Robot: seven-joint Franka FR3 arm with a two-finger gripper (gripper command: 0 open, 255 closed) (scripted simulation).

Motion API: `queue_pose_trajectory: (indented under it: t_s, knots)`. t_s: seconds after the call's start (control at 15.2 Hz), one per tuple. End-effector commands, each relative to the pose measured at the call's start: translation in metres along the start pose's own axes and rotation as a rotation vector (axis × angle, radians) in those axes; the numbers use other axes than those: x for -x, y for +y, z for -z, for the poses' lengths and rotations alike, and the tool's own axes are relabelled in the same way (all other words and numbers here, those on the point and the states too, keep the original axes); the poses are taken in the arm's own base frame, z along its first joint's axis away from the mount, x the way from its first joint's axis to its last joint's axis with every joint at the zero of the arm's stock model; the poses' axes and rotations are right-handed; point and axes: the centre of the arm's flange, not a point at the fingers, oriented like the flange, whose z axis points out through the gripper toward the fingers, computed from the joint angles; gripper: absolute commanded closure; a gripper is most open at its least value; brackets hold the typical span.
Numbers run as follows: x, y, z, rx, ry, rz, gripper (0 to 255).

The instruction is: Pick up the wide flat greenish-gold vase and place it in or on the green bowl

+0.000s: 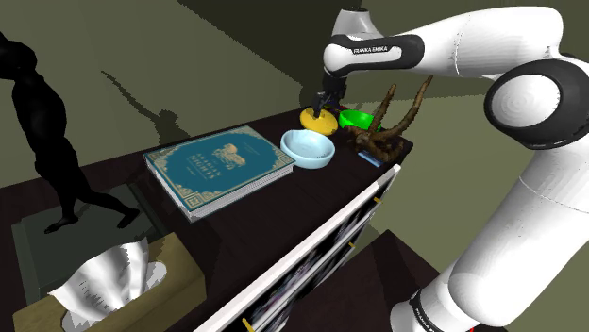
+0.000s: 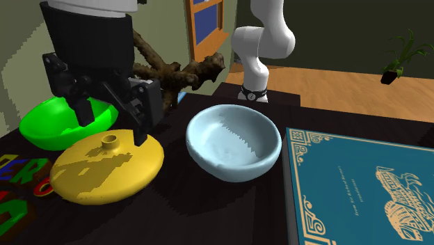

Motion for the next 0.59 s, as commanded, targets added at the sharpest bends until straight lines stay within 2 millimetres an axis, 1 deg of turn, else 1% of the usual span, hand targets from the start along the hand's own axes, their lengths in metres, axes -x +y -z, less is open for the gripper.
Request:
queue_pose_trajectory:
  t_s: [0.0, 0.26, 0.33, 0.53]
  knots:
    - [-0.0004, 0.0001, -0.0005, 0.0, 0.0, 0.0, 0]
    - [-0.0003, 0.0001, -0.0005, 0.0, 0.0, 0.0, 0]
    - [-0.0003, 0.0001, -0.0005, 0.0, 0.0, 0.0, 255]
    - [-0.0003, 0.0001, -0.0005, 0.0, 0.0, 0.0, 255]
